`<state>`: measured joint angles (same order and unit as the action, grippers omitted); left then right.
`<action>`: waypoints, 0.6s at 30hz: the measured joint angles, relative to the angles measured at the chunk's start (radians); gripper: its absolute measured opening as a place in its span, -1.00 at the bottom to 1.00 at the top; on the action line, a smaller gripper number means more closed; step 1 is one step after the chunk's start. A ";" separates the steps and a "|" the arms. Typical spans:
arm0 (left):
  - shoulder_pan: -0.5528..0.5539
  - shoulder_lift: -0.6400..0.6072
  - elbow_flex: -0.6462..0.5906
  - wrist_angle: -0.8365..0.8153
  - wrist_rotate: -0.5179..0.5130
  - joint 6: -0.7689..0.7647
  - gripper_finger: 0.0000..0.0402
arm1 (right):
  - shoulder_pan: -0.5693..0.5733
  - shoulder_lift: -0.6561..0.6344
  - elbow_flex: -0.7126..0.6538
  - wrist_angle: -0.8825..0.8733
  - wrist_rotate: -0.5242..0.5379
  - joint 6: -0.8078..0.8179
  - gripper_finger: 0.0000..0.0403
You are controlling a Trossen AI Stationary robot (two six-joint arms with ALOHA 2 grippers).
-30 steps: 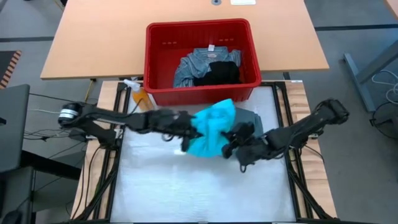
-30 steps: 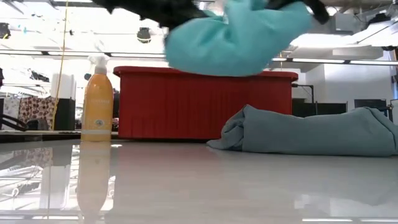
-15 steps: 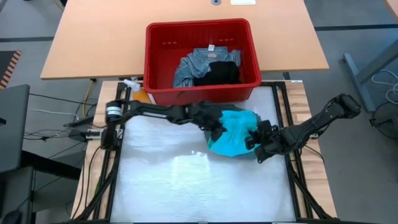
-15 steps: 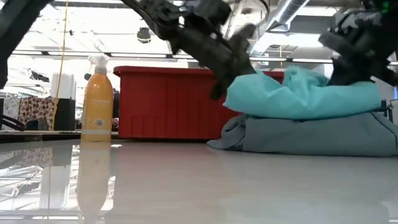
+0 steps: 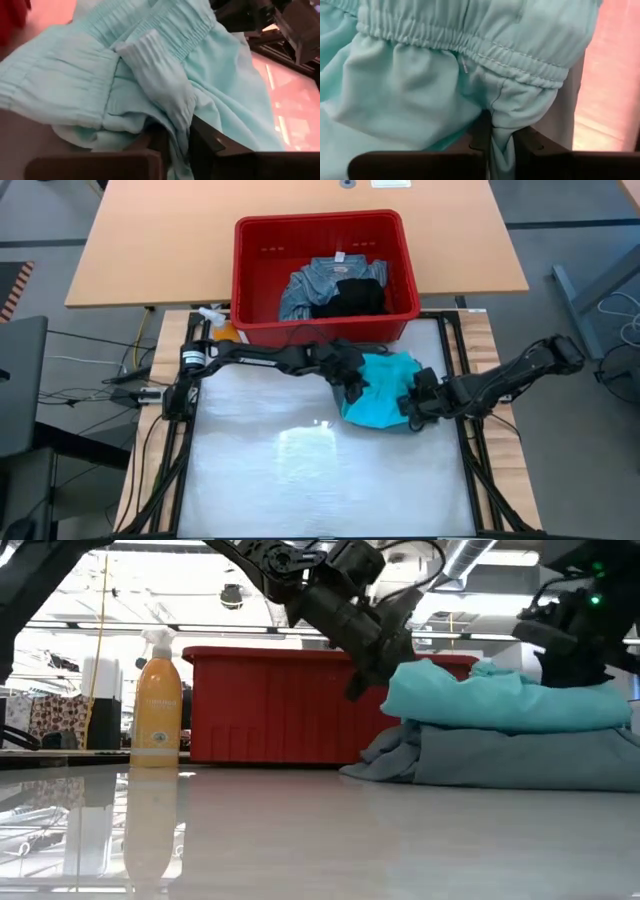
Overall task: Fold Laundry from Bin
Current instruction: Fold the light blue shorts
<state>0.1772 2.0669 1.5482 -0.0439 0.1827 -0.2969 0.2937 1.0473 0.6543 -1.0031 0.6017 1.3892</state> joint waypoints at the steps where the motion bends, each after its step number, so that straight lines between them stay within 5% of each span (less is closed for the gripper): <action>1: 0.000 -0.005 0.000 -0.010 -0.010 0.005 -0.73 | -0.011 0.000 0.016 -0.014 -0.003 -0.020 -0.63; 10: 0.006 -0.074 0.000 -0.106 -0.052 0.050 -0.34 | -0.055 0.000 0.151 -0.186 -0.064 -0.108 -0.44; 18: 0.000 -0.165 0.000 -0.149 -0.080 0.056 -0.24 | -0.072 0.000 0.266 -0.356 -0.074 -0.145 -0.14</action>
<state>0.1771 1.9014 1.5482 -0.1926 0.1024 -0.2404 0.2215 1.0477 0.9206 -1.3592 0.5274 1.2446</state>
